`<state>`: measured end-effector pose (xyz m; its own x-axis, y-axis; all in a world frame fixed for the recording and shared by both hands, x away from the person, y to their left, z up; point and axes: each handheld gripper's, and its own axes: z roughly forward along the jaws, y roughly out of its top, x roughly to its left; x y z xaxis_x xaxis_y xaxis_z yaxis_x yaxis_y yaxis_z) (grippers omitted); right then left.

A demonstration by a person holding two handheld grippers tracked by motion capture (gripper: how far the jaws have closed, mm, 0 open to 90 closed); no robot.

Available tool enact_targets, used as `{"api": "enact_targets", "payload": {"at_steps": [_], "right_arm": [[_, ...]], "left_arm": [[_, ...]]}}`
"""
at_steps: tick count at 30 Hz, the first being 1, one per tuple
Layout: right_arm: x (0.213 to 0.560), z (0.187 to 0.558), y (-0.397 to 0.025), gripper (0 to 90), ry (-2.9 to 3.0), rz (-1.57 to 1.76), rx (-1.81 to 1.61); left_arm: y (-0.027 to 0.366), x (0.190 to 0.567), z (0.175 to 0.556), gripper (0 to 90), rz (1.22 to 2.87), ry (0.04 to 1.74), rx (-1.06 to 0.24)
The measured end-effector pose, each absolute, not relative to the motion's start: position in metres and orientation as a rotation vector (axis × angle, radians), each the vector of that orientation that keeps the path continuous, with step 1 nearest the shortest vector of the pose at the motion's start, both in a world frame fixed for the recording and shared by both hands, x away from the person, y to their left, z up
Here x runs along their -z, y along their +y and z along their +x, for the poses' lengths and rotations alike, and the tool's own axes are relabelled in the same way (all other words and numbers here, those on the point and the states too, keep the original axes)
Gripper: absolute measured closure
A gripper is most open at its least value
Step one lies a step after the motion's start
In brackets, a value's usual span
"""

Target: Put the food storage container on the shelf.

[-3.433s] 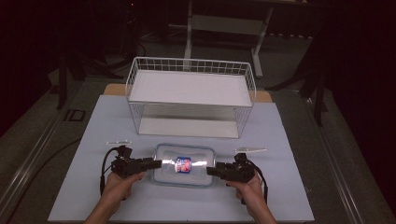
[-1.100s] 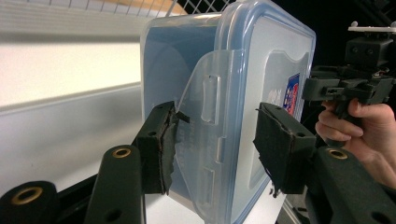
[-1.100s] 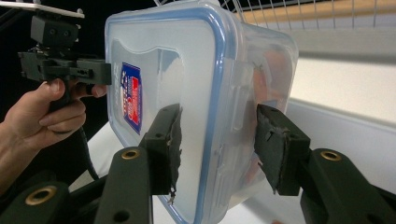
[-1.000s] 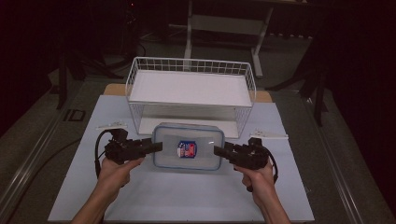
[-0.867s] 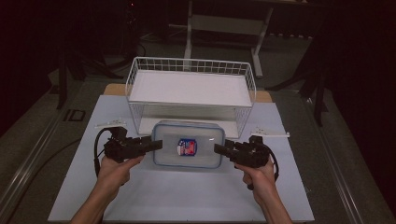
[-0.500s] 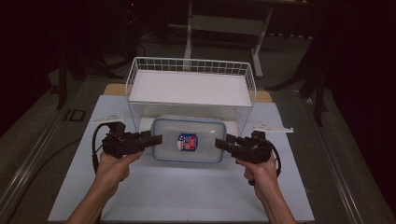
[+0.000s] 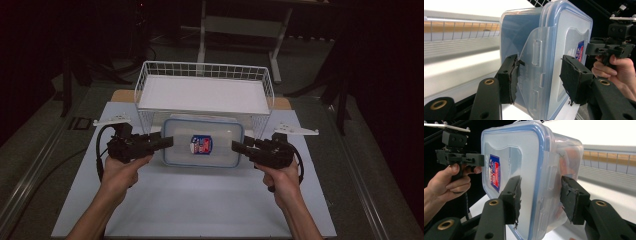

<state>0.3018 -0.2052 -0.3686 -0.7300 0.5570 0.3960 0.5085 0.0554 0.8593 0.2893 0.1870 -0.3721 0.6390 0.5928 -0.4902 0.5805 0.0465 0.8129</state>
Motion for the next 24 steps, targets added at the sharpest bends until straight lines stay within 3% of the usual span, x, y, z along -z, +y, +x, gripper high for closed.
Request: {"api": "enact_targets", "payload": {"at_steps": [24], "right_arm": [[0.323,0.323,-0.205,52.1,2.203,1.056,-1.801]], "left_arm": [[0.187,0.334,0.312,49.1,1.557,0.942,-0.064]]}}
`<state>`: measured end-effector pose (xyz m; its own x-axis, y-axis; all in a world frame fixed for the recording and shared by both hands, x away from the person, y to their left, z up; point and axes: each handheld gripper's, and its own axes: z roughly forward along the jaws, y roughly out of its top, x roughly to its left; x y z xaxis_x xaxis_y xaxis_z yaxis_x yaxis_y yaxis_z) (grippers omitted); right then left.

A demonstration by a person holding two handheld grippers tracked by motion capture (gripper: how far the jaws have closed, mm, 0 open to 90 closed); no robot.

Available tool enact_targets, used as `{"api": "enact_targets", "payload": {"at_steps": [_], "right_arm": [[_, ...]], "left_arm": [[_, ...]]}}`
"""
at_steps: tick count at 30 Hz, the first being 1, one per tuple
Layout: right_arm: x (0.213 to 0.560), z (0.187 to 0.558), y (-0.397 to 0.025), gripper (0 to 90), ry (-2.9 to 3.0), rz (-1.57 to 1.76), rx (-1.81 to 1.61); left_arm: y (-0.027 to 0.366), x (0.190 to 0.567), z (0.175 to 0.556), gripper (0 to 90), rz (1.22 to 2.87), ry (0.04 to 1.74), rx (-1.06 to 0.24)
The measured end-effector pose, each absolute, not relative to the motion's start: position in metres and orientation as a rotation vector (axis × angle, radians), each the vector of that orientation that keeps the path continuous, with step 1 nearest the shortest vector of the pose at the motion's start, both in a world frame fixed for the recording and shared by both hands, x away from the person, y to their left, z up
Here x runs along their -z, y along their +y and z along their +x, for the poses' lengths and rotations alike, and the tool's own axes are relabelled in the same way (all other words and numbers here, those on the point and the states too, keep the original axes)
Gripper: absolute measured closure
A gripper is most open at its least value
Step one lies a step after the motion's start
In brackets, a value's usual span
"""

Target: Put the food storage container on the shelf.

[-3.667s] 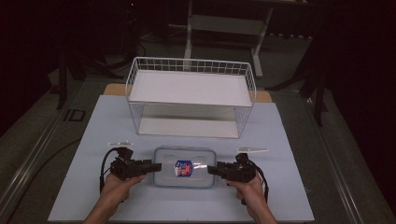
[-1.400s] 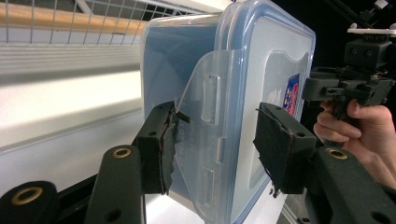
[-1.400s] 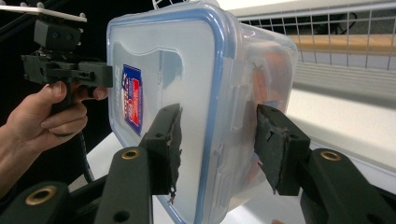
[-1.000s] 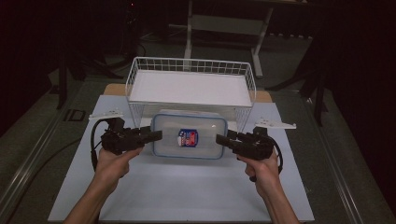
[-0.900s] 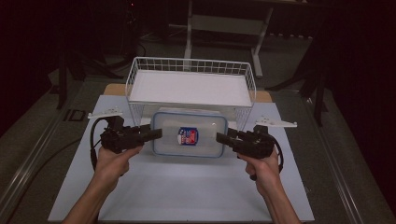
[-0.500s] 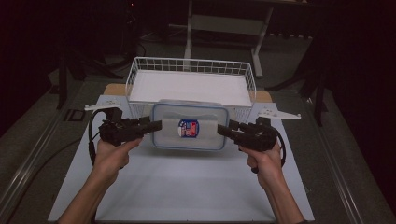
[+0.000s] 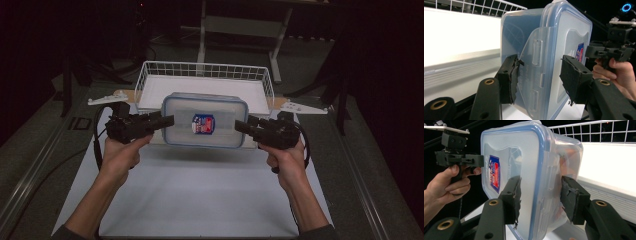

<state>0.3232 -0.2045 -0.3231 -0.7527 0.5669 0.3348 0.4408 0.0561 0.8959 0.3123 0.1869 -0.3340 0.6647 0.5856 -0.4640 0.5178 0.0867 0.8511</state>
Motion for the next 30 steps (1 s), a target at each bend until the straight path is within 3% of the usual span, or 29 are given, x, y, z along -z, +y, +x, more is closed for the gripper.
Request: {"api": "enact_targets", "payload": {"at_steps": [30], "right_arm": [[0.295,0.35,-0.206,51.9,2.147,1.048,-1.819]], "left_arm": [[0.184,0.3,0.345,49.0,1.518,0.913,-0.108]]}}
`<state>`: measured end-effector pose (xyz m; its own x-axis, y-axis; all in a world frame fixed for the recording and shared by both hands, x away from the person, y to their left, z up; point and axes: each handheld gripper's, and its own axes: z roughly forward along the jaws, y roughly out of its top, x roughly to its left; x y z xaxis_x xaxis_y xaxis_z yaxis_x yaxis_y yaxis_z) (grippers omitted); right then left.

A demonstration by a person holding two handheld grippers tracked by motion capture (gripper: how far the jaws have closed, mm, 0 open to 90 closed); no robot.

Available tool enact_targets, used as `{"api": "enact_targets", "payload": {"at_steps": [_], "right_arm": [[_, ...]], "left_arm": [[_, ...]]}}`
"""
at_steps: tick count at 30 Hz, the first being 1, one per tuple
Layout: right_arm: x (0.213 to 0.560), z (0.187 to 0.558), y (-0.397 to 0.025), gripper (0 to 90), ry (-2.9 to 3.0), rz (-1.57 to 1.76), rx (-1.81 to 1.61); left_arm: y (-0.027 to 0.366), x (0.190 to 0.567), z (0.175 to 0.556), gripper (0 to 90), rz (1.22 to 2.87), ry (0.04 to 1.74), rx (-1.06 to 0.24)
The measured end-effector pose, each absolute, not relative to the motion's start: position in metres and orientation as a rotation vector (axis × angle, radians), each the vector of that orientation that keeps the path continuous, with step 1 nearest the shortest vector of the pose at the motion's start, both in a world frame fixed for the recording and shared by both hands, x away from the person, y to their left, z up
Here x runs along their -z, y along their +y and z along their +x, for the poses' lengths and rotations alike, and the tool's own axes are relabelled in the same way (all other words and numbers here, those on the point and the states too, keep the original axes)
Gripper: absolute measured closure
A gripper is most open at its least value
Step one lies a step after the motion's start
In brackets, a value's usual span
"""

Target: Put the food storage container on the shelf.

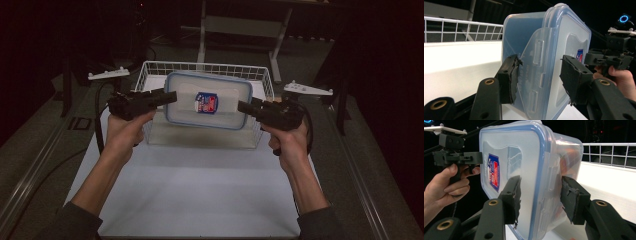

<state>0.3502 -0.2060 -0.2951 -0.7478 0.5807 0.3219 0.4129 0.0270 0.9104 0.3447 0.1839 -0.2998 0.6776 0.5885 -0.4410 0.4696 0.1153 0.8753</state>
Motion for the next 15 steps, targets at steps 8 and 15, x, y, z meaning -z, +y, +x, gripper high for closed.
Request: {"api": "enact_targets", "payload": {"at_steps": [8,15], "right_arm": [[0.291,0.359,-0.206,51.9,2.142,1.055,-1.808],[0.288,0.371,-0.206,51.8,2.139,1.062,-1.804]], "left_arm": [[0.183,0.298,0.356,49.0,1.499,0.916,-0.102],[0.183,0.298,0.368,49.0,1.473,0.925,-0.097]]}}
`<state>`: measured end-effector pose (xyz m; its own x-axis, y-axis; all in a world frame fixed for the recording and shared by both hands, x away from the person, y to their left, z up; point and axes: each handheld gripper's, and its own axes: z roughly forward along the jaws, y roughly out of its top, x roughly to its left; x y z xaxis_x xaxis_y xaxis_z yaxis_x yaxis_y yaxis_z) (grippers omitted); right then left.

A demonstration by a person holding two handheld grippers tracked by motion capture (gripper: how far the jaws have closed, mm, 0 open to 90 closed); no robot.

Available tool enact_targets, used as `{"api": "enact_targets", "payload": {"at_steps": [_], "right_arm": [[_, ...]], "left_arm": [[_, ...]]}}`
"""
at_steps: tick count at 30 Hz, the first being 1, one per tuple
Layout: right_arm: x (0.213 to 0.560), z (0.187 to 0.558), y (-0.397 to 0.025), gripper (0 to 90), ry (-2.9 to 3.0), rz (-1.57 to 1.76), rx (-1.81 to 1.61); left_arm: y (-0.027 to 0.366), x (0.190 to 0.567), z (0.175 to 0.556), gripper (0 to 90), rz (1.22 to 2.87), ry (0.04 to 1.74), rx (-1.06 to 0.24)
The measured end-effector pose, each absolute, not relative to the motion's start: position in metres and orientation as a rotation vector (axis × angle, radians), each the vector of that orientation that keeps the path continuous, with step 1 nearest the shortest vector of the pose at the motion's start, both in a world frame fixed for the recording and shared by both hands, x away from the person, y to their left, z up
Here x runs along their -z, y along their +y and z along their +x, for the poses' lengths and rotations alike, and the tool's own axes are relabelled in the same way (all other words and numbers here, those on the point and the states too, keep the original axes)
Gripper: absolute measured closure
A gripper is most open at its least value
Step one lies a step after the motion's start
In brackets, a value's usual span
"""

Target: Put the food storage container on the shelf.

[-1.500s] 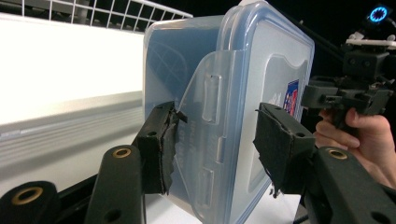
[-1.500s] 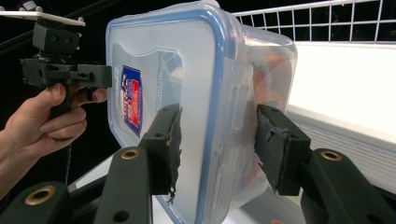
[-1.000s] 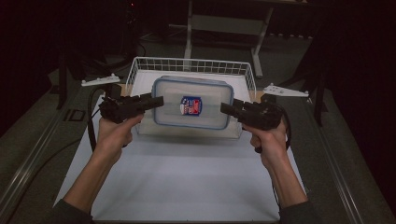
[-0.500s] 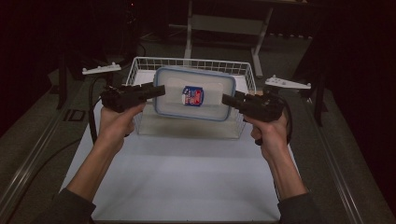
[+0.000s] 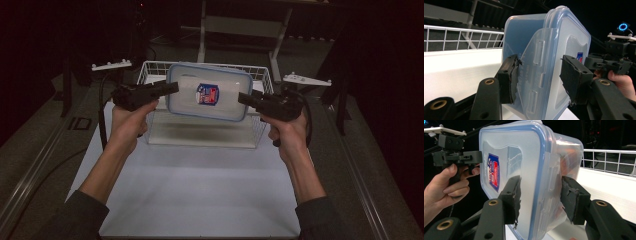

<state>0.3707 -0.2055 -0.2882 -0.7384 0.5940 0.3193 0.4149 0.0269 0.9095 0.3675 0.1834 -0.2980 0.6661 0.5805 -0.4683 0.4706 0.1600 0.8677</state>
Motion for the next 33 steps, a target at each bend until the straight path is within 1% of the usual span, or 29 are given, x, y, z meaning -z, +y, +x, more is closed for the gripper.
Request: {"api": "enact_targets", "payload": {"at_steps": [20,33], "right_arm": [[0.293,0.41,-0.202,51.6,2.167,1.11,-1.783],[0.304,0.423,-0.199,51.3,2.178,1.169,-1.767]], "left_arm": [[0.185,0.315,0.4,49.0,1.408,0.989,-0.067],[0.184,0.325,0.409,48.9,1.406,1.037,-0.058]]}}
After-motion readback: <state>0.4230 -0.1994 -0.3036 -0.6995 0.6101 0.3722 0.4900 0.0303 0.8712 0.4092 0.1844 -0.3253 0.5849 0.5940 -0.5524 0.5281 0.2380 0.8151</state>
